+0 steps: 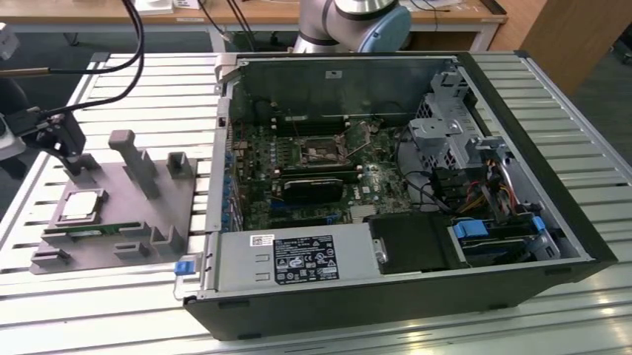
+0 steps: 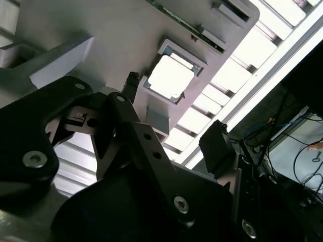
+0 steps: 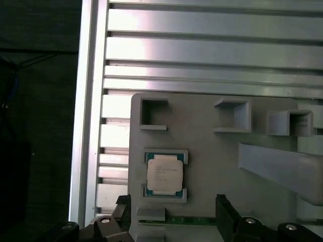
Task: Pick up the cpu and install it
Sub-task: 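Pick up the cpu and move it towards the insertion slot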
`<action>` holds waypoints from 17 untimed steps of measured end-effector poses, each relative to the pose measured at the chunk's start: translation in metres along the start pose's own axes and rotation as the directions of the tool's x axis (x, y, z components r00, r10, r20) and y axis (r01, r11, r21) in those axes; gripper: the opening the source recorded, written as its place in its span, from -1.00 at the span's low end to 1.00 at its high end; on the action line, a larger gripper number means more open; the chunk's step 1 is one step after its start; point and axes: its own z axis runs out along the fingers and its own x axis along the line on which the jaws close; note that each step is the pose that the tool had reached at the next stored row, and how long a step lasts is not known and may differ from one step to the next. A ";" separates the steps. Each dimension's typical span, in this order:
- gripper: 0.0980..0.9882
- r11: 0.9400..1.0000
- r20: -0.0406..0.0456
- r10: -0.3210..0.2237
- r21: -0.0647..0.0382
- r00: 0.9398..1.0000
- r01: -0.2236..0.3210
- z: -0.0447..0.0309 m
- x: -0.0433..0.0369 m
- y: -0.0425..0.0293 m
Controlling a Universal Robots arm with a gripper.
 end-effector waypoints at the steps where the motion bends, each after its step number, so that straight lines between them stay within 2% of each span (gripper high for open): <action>1: 0.49 1.000 0.000 0.001 0.000 1.000 -0.001 0.0018 0.0000 -0.0001; 17: 0.49 1.000 0.000 0.006 0.000 1.000 -0.006 0.0326 -0.0001 -0.0027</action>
